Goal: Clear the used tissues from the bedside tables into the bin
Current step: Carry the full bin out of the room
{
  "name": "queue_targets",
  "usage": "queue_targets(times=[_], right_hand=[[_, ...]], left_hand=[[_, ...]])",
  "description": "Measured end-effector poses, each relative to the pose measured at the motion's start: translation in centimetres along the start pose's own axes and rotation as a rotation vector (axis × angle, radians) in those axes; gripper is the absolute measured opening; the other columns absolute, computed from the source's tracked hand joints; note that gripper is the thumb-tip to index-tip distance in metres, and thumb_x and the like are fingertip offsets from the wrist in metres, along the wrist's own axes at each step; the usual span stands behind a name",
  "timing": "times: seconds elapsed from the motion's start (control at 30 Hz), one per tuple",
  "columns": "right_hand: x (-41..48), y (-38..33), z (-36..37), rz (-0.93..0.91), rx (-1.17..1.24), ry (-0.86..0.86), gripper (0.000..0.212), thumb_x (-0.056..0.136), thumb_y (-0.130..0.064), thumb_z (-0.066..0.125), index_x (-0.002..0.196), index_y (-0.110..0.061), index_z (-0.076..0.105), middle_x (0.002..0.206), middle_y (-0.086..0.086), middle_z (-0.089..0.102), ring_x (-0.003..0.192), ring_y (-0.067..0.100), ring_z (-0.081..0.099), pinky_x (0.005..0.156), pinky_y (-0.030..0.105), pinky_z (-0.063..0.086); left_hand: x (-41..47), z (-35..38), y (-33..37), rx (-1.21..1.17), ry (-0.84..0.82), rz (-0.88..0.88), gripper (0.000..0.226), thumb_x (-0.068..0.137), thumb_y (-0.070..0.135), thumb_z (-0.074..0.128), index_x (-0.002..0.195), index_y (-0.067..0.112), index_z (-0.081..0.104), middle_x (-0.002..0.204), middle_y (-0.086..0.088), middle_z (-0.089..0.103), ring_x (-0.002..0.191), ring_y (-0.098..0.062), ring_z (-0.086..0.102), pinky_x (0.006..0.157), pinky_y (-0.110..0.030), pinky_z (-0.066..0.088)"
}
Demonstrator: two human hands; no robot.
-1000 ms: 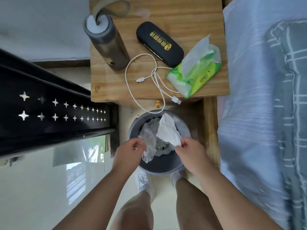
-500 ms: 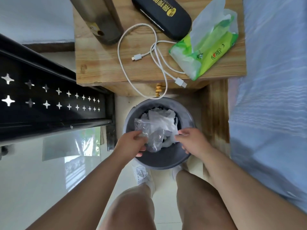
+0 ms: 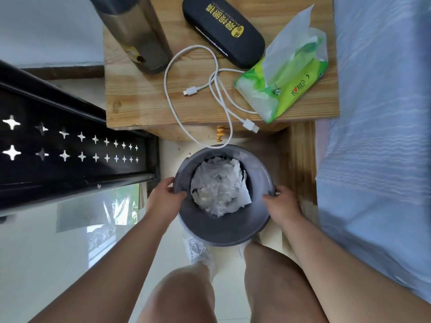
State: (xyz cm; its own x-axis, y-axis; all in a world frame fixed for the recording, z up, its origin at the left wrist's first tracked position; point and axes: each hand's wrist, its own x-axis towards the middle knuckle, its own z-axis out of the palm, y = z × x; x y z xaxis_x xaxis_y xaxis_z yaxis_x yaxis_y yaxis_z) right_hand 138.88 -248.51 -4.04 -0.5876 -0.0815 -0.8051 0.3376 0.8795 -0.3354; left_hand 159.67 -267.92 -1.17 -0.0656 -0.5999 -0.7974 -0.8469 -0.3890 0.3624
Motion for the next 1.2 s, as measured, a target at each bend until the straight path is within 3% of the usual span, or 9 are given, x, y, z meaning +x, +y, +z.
queue_targets(times=[0.17, 0.23, 0.37, 0.57, 0.73, 0.87, 1.0, 1.1, 1.2], right_hand=[[-3.8, -1.0, -2.5, -0.066, -0.007, 0.052, 0.011, 0.089, -0.011, 0.065, 0.099, -0.013, 0.064, 0.091, 0.007, 0.07, 0.085, 0.031, 0.067, 0.069, 0.033, 0.048], [-6.9, -2.0, -4.3, -0.104, -0.019, 0.073, 0.006, 0.087, -0.01, 0.065, 0.091, -0.013, 0.062, 0.082, 0.005, 0.068, 0.079, 0.03, 0.065, 0.067, 0.035, 0.047], [-14.3, -4.6, -8.7, -0.157, -0.028, 0.072, 0.005, 0.088, -0.01, 0.064, 0.092, -0.009, 0.061, 0.083, 0.007, 0.068, 0.078, 0.028, 0.062, 0.069, 0.038, 0.046], [-25.4, -10.1, -16.5, -0.285, -0.074, 0.046, 0.007, 0.093, -0.016, 0.065, 0.09, -0.021, 0.061, 0.078, -0.007, 0.065, 0.069, 0.016, 0.059, 0.05, 0.018, 0.038], [-33.7, -12.8, -21.5, -0.344, -0.092, 0.053, 0.007, 0.093, -0.02, 0.068, 0.1, -0.019, 0.068, 0.088, -0.005, 0.073, 0.079, 0.011, 0.067, 0.061, 0.027, 0.044], [-39.5, -13.1, -23.7, -0.357, -0.005, 0.07, 0.02, 0.095, -0.021, 0.069, 0.114, -0.021, 0.067, 0.098, -0.006, 0.073, 0.089, 0.019, 0.069, 0.071, 0.032, 0.047], [-43.1, -12.2, -24.6, -0.356, 0.042, 0.069, 0.035, 0.097, -0.025, 0.067, 0.131, -0.017, 0.064, 0.109, -0.001, 0.074, 0.094, 0.018, 0.07, 0.07, 0.031, 0.048], [-44.7, -11.4, -24.7, -0.36, 0.064, 0.069, 0.034, 0.098, -0.026, 0.066, 0.131, -0.018, 0.064, 0.111, -0.001, 0.073, 0.095, 0.017, 0.07, 0.072, 0.032, 0.05], [-46.3, -10.5, -25.2, -0.391, 0.075, 0.09, 0.018, 0.098, -0.027, 0.066, 0.116, -0.024, 0.067, 0.103, -0.004, 0.073, 0.089, 0.016, 0.07, 0.068, 0.031, 0.05]], left_hand=[[-3.8, -2.3, 1.2, -0.01, 0.052, -0.001, 0.042, 0.091, 0.015, 0.071, 0.13, 0.03, 0.065, 0.092, 0.016, 0.072, 0.085, -0.017, 0.073, 0.081, -0.039, 0.06], [-6.9, -4.0, 2.3, -0.039, 0.062, -0.007, 0.036, 0.09, 0.014, 0.071, 0.122, 0.03, 0.065, 0.094, 0.012, 0.073, 0.084, -0.018, 0.072, 0.081, -0.042, 0.061], [-14.5, -8.3, 5.3, -0.044, 0.04, 0.005, 0.04, 0.087, 0.005, 0.066, 0.119, 0.029, 0.068, 0.1, 0.001, 0.078, 0.092, -0.029, 0.073, 0.088, -0.046, 0.061], [-25.3, -16.2, 9.9, -0.076, -0.018, 0.062, 0.032, 0.078, 0.005, 0.067, 0.099, 0.027, 0.075, 0.092, 0.0, 0.079, 0.089, -0.029, 0.074, 0.084, -0.051, 0.065], [-32.9, -21.3, 11.5, -0.118, -0.108, 0.124, 0.032, 0.079, -0.001, 0.066, 0.099, 0.022, 0.075, 0.087, -0.004, 0.078, 0.078, -0.026, 0.069, 0.073, -0.043, 0.062], [-36.8, -24.3, 12.1, -0.139, -0.167, 0.162, 0.036, 0.083, 0.001, 0.065, 0.108, 0.027, 0.072, 0.098, -0.003, 0.08, 0.091, -0.029, 0.075, 0.074, -0.042, 0.066], [-39.3, -26.6, 12.3, -0.155, -0.226, 0.198, 0.037, 0.075, 0.01, 0.065, 0.107, 0.028, 0.071, 0.088, 0.005, 0.081, 0.089, -0.03, 0.074, 0.076, -0.045, 0.065], [-40.4, -27.4, 12.0, -0.157, -0.24, 0.232, 0.042, 0.067, 0.015, 0.065, 0.107, 0.026, 0.071, 0.086, 0.002, 0.081, 0.082, -0.028, 0.072, 0.073, -0.047, 0.064], [-41.7, -27.6, 11.7, -0.149, -0.239, 0.257, 0.041, 0.066, 0.016, 0.067, 0.106, 0.026, 0.071, 0.086, 0.002, 0.081, 0.083, -0.029, 0.074, 0.077, -0.056, 0.066]])
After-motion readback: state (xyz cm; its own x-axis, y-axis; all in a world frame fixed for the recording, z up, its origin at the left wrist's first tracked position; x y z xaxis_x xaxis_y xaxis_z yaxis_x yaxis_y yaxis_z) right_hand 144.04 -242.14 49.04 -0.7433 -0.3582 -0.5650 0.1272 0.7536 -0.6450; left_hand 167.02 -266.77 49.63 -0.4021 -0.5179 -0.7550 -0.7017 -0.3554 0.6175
